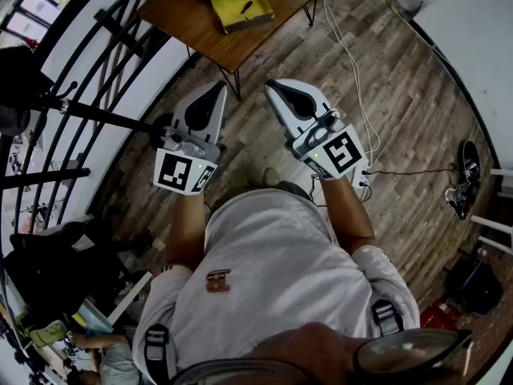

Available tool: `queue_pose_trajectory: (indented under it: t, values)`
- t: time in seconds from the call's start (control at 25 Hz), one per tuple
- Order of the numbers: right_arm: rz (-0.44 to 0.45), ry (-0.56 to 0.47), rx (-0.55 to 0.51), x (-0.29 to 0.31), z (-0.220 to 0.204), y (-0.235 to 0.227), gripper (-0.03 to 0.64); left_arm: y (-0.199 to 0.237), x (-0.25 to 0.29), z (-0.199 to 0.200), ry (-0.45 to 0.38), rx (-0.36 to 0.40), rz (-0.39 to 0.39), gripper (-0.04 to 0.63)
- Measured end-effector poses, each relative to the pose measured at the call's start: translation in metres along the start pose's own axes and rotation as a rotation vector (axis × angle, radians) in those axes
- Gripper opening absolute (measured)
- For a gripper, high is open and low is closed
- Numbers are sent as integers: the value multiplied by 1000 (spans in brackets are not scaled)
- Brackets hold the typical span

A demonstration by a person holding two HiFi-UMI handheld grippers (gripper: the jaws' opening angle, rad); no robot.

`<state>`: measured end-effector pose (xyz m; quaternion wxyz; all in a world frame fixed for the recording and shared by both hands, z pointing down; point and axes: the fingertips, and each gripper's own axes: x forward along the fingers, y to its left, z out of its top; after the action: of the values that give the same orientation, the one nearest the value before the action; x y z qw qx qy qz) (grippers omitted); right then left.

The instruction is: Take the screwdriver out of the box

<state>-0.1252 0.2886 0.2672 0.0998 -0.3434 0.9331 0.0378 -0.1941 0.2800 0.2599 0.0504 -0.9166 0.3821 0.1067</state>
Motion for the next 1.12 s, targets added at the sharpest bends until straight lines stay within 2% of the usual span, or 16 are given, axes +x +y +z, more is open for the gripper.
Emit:
queue_pose_trajectory:
  t: [0.44, 1.12]
  values:
    - [-6, -16, 19, -5, -2, -16, 32, -1, 13, -11, 18, 2, -1, 18]
    - [40, -8, -1, -46, 0, -85, 32, -28, 77, -37, 47, 40, 48, 18]
